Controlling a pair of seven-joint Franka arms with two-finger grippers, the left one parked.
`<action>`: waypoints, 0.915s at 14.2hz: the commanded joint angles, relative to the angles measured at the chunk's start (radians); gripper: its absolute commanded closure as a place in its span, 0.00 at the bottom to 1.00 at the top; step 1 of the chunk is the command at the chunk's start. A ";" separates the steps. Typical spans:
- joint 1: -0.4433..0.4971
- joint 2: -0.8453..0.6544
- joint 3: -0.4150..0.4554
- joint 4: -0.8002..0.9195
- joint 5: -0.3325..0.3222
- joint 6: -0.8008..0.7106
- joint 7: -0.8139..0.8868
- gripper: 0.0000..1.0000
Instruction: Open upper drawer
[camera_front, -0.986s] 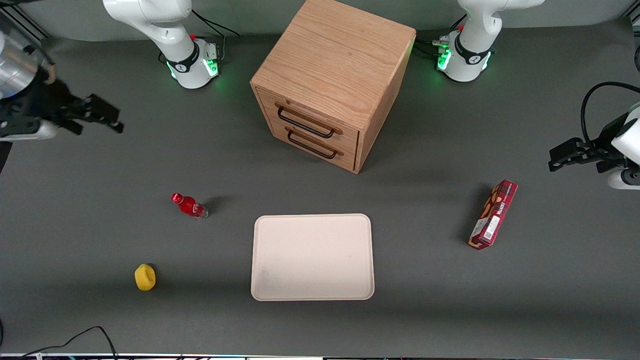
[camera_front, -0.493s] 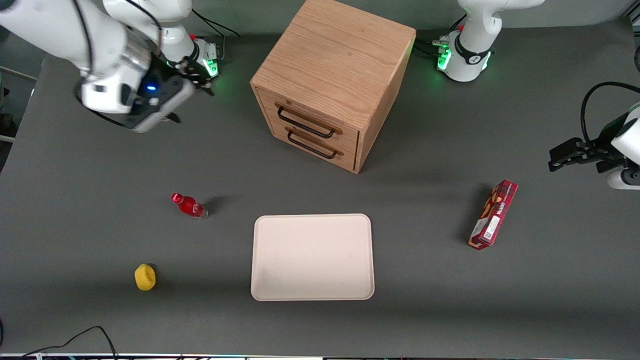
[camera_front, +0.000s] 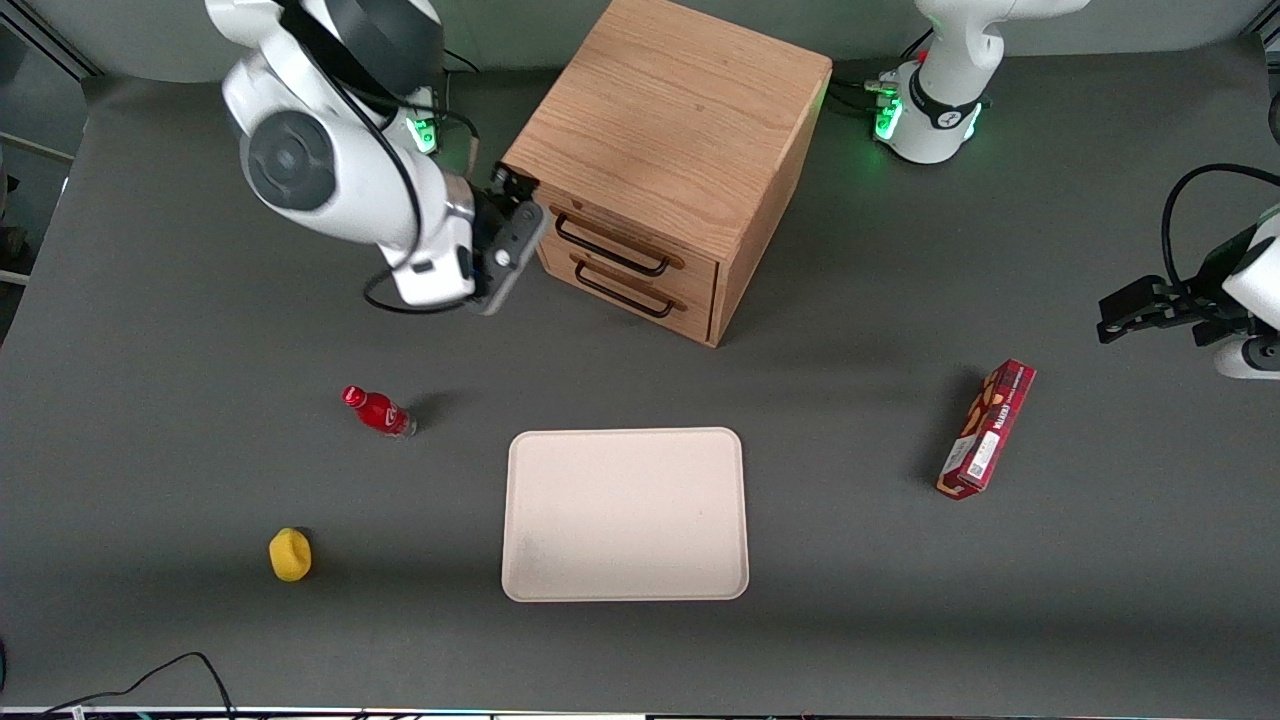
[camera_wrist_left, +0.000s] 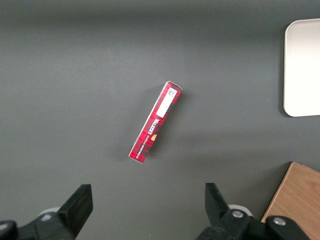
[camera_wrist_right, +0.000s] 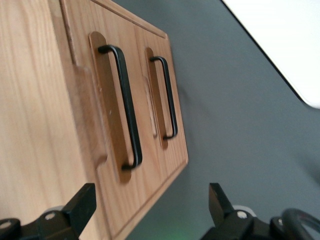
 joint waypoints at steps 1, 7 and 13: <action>0.017 0.049 0.018 -0.010 0.017 0.061 -0.040 0.00; 0.044 0.129 0.050 -0.056 0.016 0.176 -0.040 0.00; 0.053 0.168 0.053 -0.093 -0.033 0.245 -0.038 0.00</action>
